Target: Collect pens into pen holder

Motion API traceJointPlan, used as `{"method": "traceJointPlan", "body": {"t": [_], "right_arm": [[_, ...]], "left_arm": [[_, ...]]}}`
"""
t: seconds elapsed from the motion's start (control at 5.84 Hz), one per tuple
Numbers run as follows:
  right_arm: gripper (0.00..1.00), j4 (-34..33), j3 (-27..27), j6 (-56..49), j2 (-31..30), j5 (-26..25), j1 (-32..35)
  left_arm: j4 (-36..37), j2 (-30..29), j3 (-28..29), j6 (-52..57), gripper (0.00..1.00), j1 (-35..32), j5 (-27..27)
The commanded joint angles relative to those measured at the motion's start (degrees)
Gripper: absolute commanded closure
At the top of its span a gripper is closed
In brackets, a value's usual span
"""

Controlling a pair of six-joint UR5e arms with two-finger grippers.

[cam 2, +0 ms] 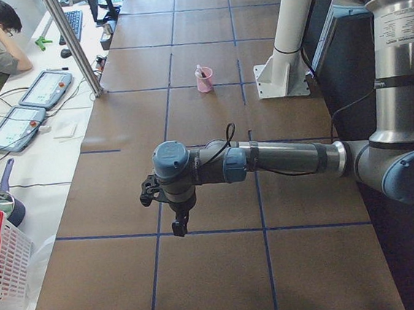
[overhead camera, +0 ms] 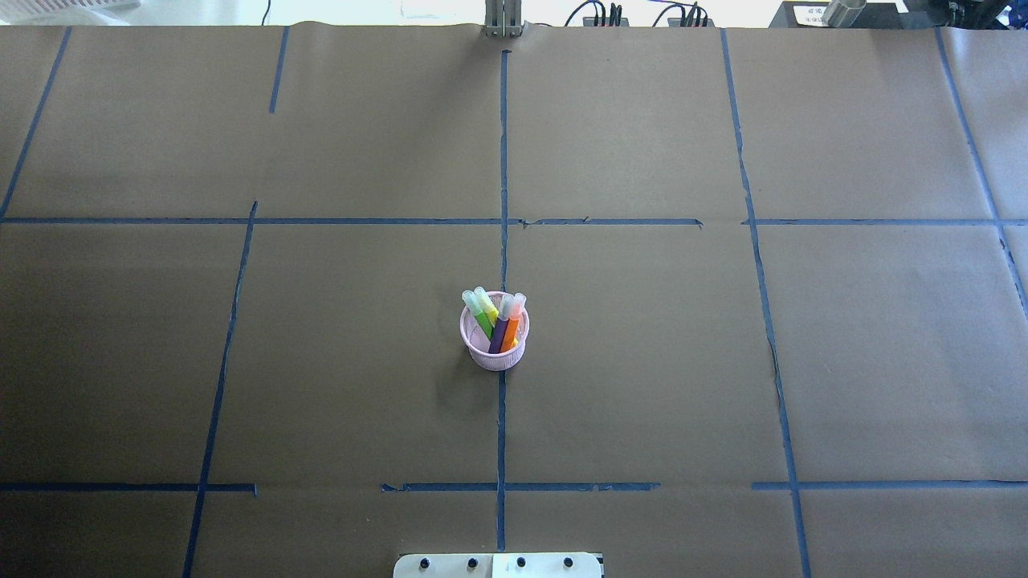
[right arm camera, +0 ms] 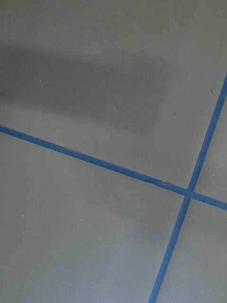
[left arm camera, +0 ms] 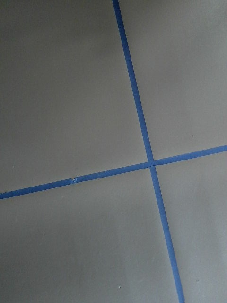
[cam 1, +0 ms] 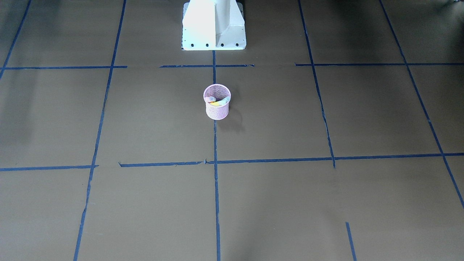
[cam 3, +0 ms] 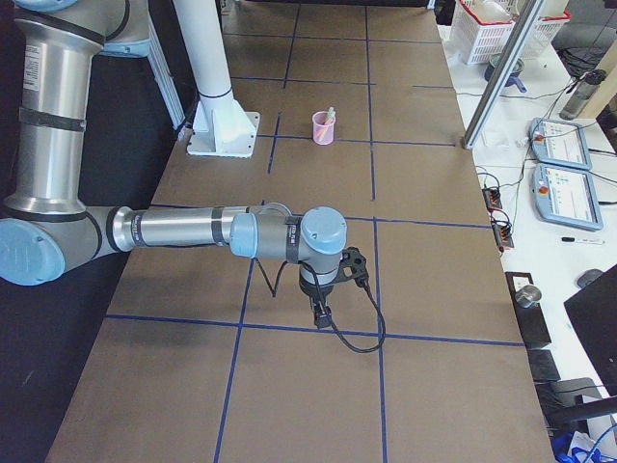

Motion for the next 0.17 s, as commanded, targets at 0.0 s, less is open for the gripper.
{"method": "traceJointPlan", "body": {"t": [0.0], "right_arm": [[0.00, 0.0, 0.0, 0.0, 0.0, 0.1, 0.0]], "left_arm": [[0.0, 0.3, -0.1, 0.0, 0.00, 0.0, 0.0]]}}
